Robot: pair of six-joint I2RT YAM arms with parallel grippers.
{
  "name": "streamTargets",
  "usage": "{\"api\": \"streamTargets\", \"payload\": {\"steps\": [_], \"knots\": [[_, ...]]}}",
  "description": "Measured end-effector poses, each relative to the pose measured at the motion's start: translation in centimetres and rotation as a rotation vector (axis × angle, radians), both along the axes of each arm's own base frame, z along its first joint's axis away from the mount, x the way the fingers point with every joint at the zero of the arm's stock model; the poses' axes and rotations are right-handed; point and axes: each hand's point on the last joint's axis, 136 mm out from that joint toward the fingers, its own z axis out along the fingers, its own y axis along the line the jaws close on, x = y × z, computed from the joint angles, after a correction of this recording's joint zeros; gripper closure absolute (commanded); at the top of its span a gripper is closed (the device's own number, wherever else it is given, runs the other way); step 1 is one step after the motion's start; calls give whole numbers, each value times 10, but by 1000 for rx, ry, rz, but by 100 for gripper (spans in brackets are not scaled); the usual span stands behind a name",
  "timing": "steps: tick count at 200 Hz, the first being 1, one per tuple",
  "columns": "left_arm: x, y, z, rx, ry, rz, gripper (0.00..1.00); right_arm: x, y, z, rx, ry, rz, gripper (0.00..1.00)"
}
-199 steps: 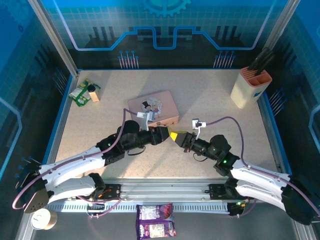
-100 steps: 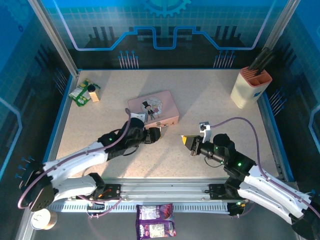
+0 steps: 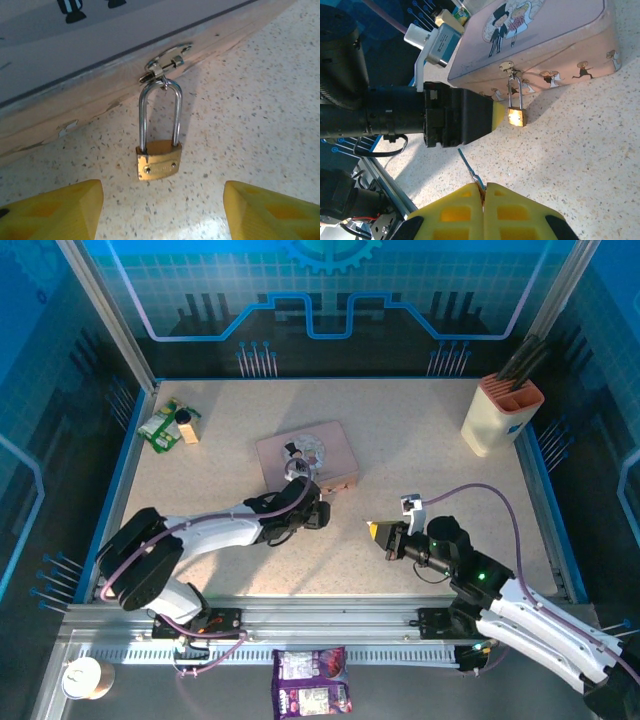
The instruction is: Unlock a padlock with a key
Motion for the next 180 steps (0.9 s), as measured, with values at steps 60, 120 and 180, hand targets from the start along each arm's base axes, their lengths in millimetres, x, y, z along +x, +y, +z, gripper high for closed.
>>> {"api": "streamTargets", "payload": {"steps": [60, 120, 180], "knots": [[8, -4, -19, 27, -5, -1, 38, -3, 0, 1, 14, -5, 7, 100], [10, -6, -34, 50, 3, -12, 44, -3, 0, 2, 18, -3, 9, 100], [11, -11, -38, 42, 7, -28, 56, -3, 0, 2, 25, 6, 5, 100]]}}
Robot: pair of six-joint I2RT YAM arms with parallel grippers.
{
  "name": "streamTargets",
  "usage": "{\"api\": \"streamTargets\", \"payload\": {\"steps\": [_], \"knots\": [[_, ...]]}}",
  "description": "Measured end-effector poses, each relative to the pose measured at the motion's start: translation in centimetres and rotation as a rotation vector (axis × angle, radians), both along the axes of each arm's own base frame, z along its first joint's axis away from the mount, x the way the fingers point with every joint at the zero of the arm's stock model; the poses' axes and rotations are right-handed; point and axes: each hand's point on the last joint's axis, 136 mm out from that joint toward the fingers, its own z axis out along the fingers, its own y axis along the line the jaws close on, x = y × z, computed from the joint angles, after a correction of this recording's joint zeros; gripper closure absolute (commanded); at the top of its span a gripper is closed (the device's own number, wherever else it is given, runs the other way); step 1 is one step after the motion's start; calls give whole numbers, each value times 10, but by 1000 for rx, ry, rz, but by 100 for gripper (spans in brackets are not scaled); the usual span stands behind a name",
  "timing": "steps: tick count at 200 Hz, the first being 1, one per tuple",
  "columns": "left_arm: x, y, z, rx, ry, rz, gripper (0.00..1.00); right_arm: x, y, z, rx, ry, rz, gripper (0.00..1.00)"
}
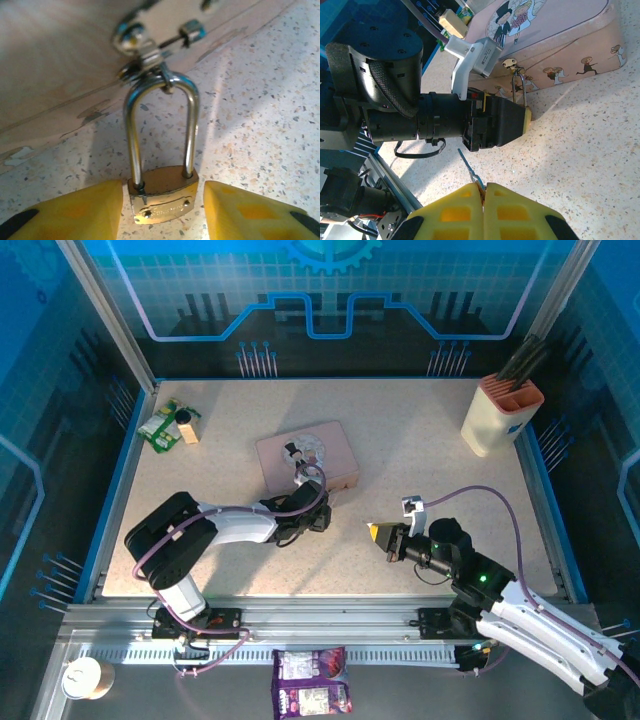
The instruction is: Unlock a padlock with a key
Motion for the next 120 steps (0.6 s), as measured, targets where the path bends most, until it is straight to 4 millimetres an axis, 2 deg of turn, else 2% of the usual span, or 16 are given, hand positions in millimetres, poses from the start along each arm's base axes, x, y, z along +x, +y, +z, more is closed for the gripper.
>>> {"api": "streamTargets", "payload": {"steps": [82, 120], "knots": [[1, -8, 4, -37, -20, -27, 69, 0, 1, -5, -7, 17, -2, 100], [2, -8, 4, -41, -23, -26, 69, 1, 1, -6, -9, 19, -2, 100]]}}
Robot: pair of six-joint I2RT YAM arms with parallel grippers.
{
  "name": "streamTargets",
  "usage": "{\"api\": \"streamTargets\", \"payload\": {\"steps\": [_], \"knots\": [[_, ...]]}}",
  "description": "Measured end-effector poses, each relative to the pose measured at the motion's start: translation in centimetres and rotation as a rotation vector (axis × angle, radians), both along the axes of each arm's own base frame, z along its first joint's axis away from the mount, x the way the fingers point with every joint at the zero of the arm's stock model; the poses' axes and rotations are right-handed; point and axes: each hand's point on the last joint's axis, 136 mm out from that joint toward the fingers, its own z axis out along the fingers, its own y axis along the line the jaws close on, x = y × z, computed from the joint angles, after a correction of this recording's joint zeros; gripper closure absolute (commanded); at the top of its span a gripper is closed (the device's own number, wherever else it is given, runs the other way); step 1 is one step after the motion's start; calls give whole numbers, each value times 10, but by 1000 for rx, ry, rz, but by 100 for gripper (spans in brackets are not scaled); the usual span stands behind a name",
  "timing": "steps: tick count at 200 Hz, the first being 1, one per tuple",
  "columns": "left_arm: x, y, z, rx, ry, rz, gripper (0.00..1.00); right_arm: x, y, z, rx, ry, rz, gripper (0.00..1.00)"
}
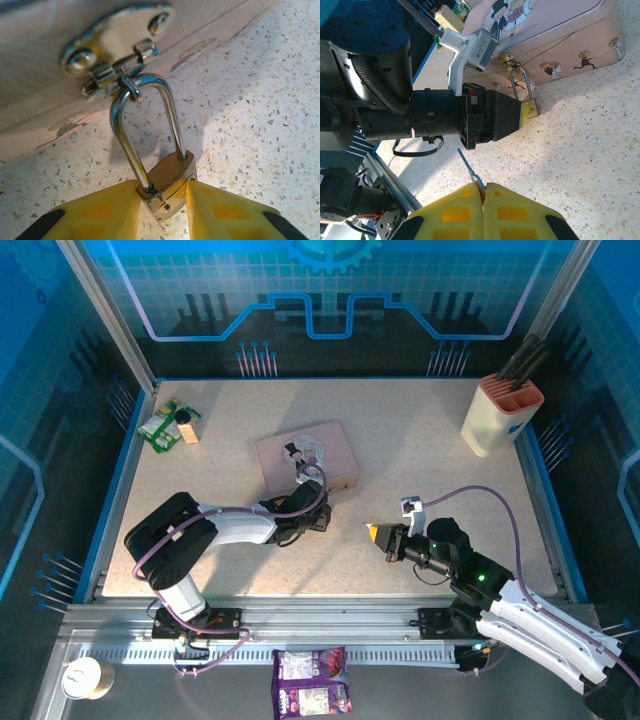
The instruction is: Unlock a padlock with a key
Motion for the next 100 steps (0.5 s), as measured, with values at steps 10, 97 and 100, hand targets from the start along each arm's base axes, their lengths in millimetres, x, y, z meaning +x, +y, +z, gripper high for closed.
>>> {"api": "streamTargets", "payload": {"steps": [10, 97, 100], "knots": [[0, 0, 0, -1, 0, 1, 68, 0, 0, 0, 0, 0, 0, 100], [3, -5, -5, -3, 13, -2, 69, 0, 0, 0, 3, 2, -1, 100], [3, -6, -5, -5, 14, -2, 70, 0, 0, 0, 3, 2, -1, 100]]}}
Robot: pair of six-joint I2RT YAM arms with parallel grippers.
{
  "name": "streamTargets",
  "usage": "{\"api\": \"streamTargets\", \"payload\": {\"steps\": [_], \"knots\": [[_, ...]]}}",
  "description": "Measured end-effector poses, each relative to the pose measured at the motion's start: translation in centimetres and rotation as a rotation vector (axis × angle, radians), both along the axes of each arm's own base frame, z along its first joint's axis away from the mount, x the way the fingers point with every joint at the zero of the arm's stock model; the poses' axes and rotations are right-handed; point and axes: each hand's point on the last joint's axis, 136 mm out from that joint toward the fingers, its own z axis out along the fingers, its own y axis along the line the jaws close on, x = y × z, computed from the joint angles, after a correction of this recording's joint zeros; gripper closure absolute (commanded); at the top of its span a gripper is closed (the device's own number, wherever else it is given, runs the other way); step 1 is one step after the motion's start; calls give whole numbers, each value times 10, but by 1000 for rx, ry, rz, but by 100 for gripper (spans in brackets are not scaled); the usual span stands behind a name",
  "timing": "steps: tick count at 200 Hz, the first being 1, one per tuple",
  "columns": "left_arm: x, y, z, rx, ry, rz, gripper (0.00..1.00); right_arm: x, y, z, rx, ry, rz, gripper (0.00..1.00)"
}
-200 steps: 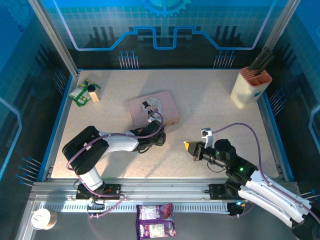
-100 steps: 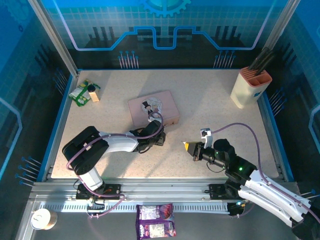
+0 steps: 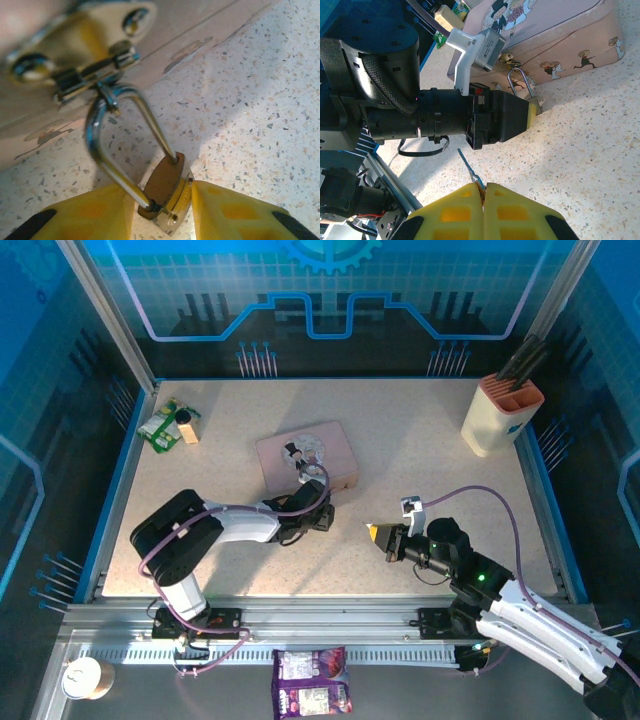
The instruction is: Unlock a padlock with a key
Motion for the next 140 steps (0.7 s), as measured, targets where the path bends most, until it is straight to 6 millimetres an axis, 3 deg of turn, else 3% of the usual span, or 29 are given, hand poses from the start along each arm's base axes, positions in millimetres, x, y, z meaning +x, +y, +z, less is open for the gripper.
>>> {"api": "streamTargets", "payload": {"steps": [63, 94, 140], "knots": [[1, -2, 3, -28, 4, 15, 81, 0, 0, 0, 4, 6, -3, 100], [-9, 6, 5, -45, 18, 32, 82, 1, 1, -2, 20, 21, -11, 100], [-29, 20, 9, -89, 48, 60, 85, 3, 5, -26, 30, 111, -33, 100]]}}
